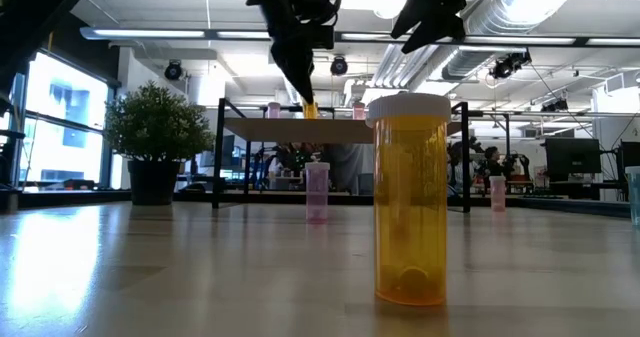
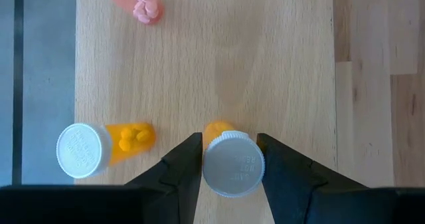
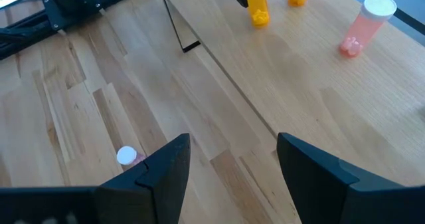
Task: Pick and place medicine bottles onto shelf by color
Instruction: Put the left orange pill bottle aligned with the other orange pill bottle on the shelf, then put the left blue pill bottle aligned with the other blue pill bottle on the shelf
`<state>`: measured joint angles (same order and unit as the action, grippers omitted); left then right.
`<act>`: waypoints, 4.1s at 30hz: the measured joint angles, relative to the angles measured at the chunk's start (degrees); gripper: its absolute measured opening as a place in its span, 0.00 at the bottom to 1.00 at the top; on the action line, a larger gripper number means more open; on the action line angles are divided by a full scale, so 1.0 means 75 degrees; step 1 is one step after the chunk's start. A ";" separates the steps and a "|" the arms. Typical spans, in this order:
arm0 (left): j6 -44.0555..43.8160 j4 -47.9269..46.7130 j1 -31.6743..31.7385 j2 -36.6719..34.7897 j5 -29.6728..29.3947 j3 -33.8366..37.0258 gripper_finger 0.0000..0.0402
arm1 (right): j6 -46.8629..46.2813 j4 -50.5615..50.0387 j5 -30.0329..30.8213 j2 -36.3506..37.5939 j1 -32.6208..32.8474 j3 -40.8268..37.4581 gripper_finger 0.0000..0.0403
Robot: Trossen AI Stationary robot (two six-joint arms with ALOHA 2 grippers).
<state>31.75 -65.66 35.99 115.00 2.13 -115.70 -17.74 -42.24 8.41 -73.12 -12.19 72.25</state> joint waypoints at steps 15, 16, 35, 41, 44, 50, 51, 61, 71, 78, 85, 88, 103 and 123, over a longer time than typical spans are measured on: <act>-0.0060 0.0352 0.0000 0.0000 -0.0058 0.0000 0.43 | 0.0001 0.0000 0.0001 0.0002 0.0001 0.0000 0.54; -0.0084 0.0352 0.0000 0.0002 -0.0058 0.0000 0.43 | 0.0003 0.0000 0.0001 0.0003 0.0001 0.0000 0.54; -0.0203 0.0332 0.0000 0.0003 -0.0061 0.0000 0.54 | 0.0003 -0.0032 0.0000 0.0003 0.0001 0.0000 0.54; -0.0175 0.0337 -0.0001 0.0003 -0.0061 0.0000 0.54 | 0.0003 -0.0029 -0.0001 0.0003 0.0003 0.0000 0.54; -0.0149 0.0354 -0.0002 0.0003 -0.0068 0.0000 0.54 | 0.0003 -0.0030 0.0001 0.0003 0.0002 0.0000 0.54; -0.0146 0.0393 -0.0002 0.0003 -0.0231 0.0000 0.54 | 0.0003 -0.0029 0.0002 0.0003 0.0000 0.0000 0.54; -0.0146 0.0393 -0.0002 0.0003 -0.0220 0.0000 0.54 | 0.0003 -0.0029 0.0001 0.0003 0.0003 0.0000 0.54; -0.0068 0.0393 -0.0006 0.0003 -0.0146 0.0000 0.54 | 0.0003 -0.0029 0.0002 0.0003 0.0001 0.0000 0.54; -0.0061 0.0393 -0.0006 0.0003 -0.0146 0.0000 0.54 | 0.0004 -0.0029 0.0002 0.0003 0.0001 0.0000 0.54; 0.0048 0.0393 -0.0074 -0.0255 -0.0181 0.0003 0.54 | 0.0029 -0.0027 0.0005 0.0003 0.0000 0.0000 0.54; -0.0003 0.0381 -0.0204 -0.0647 -0.0260 0.0000 0.54 | 0.0029 -0.0026 0.0005 0.0003 0.0000 0.0000 0.54; -0.0147 0.0284 -0.0276 -0.0864 -0.0379 0.0001 0.54 | -0.0010 -0.0032 0.0001 0.0003 0.0005 -0.0001 0.54; -0.1099 -0.0565 -0.0899 -0.2196 0.2016 0.0209 0.54 | 0.0026 -0.0592 0.0685 0.0003 0.1286 -0.0003 0.54; -0.2664 0.2655 -0.2430 -0.5624 0.1894 0.5561 0.54 | -0.0926 -0.1681 0.2543 -0.0703 0.2957 -0.0003 0.54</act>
<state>11.77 -45.75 17.76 72.82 16.33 -73.99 -24.68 -54.84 27.48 -78.40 10.00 72.23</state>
